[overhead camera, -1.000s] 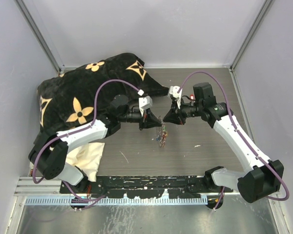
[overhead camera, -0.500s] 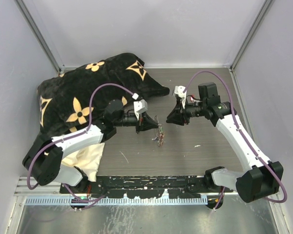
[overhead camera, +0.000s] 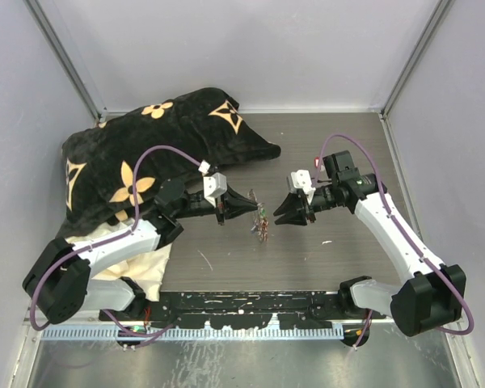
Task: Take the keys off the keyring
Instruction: Remove the key from the keyring.
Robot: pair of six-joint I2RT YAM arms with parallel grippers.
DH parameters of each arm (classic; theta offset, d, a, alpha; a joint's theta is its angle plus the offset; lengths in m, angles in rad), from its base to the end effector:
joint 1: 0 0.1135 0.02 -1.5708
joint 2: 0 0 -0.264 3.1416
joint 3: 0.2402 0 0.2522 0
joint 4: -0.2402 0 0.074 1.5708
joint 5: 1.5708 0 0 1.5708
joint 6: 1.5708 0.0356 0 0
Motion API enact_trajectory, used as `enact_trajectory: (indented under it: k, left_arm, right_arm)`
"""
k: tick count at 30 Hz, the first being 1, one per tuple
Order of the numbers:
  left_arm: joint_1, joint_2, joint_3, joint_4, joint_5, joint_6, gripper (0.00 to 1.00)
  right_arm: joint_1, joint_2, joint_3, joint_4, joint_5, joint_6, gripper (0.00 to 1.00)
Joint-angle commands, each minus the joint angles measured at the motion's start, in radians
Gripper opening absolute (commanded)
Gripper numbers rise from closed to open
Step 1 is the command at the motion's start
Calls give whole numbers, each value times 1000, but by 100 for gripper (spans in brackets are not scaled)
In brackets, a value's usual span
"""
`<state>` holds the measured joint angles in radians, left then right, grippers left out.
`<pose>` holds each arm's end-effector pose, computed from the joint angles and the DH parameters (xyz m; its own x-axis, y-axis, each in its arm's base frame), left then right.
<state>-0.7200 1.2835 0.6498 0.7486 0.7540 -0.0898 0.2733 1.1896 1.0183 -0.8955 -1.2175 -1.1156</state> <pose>0.1925 -0.2012 0.2814 -0.0031 -0.0842 -0.9964 0.9957 0.0924 -0.0109 0.1981 0.0902 0.3003 0.1050 -0.2933 -0.9502 -0.9902 -0.1196 -0.0726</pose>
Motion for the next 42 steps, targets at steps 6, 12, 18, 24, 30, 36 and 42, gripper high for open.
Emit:
enact_trajectory:
  k: [6, 12, 18, 24, 30, 36, 42]
  left_arm:
    - [-32, -74, -18, 152, -57, 2, 0]
    - [-45, -67, -13, 154, -65, 7, 0]
    - [-50, -64, -15, 158, -63, 7, 0]
    - [-53, -64, -13, 159, -65, 5, 0]
    - [-56, -62, -21, 165, -79, 4, 0]
    - [-59, -53, -18, 174, -80, -2, 0]
    - [-62, -49, -16, 174, -81, -5, 0]
  right_arm:
    - [31, 21, -2, 164, -65, -5, 31]
    - [37, 36, 20, 216, -56, 49, 30]
    - [37, 38, 22, 214, -53, 46, 19]
    - [49, 40, 36, 210, -59, 44, 12]
    - [60, 38, 48, 177, -101, 19, 11]
    - [61, 38, 59, 175, -101, 22, 11]
    - [61, 35, 64, 179, -86, 28, 12]
